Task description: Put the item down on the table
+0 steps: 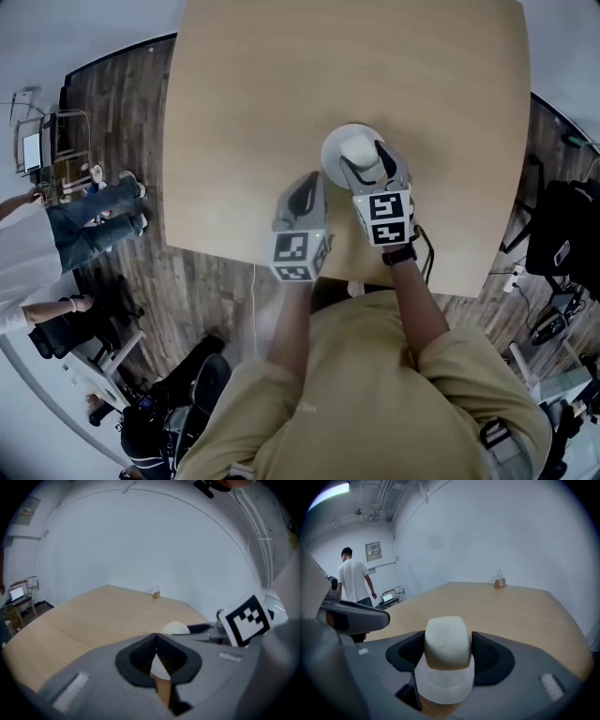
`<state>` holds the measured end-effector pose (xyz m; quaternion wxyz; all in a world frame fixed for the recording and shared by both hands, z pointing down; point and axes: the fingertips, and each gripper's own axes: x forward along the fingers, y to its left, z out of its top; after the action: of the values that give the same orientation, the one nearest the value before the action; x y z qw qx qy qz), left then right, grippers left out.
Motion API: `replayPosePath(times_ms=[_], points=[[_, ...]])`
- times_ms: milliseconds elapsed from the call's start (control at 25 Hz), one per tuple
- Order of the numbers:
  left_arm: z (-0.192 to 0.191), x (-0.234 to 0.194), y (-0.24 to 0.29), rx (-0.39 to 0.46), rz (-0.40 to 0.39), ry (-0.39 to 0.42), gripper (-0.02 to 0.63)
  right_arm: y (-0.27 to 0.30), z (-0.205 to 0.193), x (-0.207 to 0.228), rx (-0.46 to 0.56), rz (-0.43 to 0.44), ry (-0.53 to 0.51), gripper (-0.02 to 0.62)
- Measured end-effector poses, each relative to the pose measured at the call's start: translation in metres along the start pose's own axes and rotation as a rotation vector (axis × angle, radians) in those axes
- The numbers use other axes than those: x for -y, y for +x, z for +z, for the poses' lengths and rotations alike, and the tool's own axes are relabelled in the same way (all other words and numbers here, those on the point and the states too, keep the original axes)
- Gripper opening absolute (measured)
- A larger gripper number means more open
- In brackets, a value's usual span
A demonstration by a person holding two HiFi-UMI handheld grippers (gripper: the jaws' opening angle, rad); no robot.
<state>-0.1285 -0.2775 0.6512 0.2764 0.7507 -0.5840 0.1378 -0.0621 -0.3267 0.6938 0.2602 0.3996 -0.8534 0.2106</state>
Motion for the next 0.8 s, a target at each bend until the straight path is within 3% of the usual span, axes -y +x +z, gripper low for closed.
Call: replayPosePath(times_ms=[800], points=[[-0.027, -0.028, 0.004, -0.046, 0.037, -0.044, 0.002, 0.046, -0.050, -0.008, -0.148, -0.024, -0.151, 0.313]])
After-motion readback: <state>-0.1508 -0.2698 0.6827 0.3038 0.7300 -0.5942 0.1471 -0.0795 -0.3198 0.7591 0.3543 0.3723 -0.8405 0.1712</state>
